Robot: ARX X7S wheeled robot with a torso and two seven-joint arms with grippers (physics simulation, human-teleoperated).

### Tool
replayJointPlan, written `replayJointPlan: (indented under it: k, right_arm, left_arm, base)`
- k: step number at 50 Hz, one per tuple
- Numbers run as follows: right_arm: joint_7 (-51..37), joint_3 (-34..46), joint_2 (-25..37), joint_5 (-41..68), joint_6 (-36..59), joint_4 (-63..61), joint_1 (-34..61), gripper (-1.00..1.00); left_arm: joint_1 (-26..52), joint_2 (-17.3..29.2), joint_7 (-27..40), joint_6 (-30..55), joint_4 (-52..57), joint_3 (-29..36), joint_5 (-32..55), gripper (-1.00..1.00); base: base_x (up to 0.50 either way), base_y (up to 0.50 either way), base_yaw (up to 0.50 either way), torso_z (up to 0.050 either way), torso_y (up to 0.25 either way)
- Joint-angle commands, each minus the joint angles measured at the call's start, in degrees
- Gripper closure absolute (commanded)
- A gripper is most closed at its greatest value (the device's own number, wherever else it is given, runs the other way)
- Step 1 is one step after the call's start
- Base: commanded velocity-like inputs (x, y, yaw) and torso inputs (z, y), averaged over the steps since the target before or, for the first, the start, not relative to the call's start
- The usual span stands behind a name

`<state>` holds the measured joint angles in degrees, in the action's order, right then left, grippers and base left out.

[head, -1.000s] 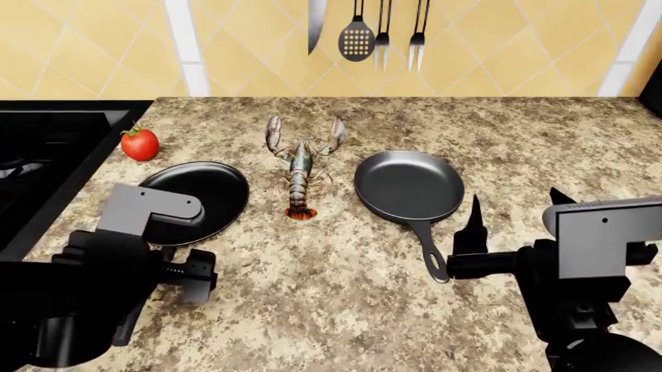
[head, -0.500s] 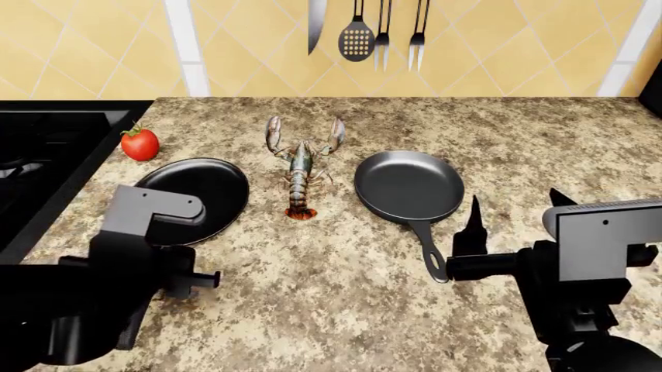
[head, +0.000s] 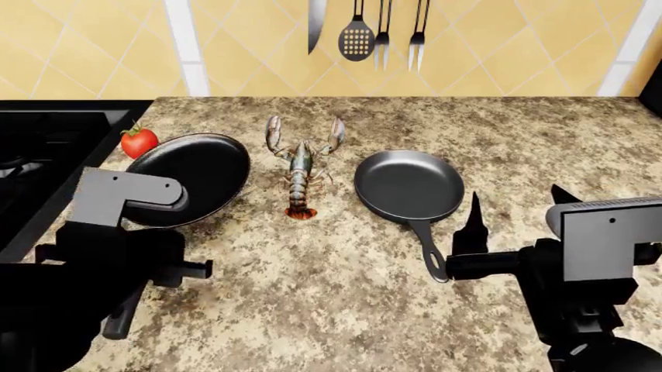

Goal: Place both pans onto different burners. Then place the tomato and the lobster on different pans.

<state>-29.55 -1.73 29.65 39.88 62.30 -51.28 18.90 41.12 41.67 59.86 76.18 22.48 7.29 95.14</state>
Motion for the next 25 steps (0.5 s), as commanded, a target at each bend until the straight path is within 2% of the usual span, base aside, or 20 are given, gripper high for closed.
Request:
replayJointPlan:
  k: [1,5,8,11,19,25]
  right_arm:
    - [-4.1,-7.8,-2.8,14.0,12.6,-2.2,5.8,-1.0]
    - [-14.8,-13.2,-5.5,29.9,27.4,2.4,14.9,-1.0]
    - [-29.3,-9.2,-1.9,44.7,27.3,9.0,20.1,-1.0]
    - [-37.2,-4.1,-0.4,52.3,26.5,13.7,23.6,-1.0]
    - [-41.7,4.8,0.1,55.9,25.5,20.5,30.9,-1.0]
    - [-38.7,9.5,-0.9,52.1,25.0,22.9,33.0,-1.0]
  left_arm:
    - [3.2,2.8,5.1,-1.9,5.9,-4.2,5.6,1.0]
    - [2.9,3.2,5.2,-2.4,7.8,-4.8,6.6,1.0]
    - [1.3,3.6,4.3,-2.5,8.7,-5.4,6.0,1.0]
    - [1.9,4.1,4.7,-2.7,8.6,-5.2,7.1,1.0]
    - [1.5,4.6,3.7,-3.1,8.9,-5.7,6.6,1.0]
    - [-0.4,4.9,2.3,-3.6,9.6,-6.8,5.0,1.0]
  base:
    - [0.0,0.0,0.0,0.0,0.0]
    - [0.0,0.0,0.0,0.0,0.003]
    - [0.0,0.0,0.0,0.0,0.003]
    - [0.0,0.0,0.0,0.0,0.0]
    - [0.0,0.0,0.0,0.0,0.003]
    - [0.0,0.0,0.0,0.003,0.002]
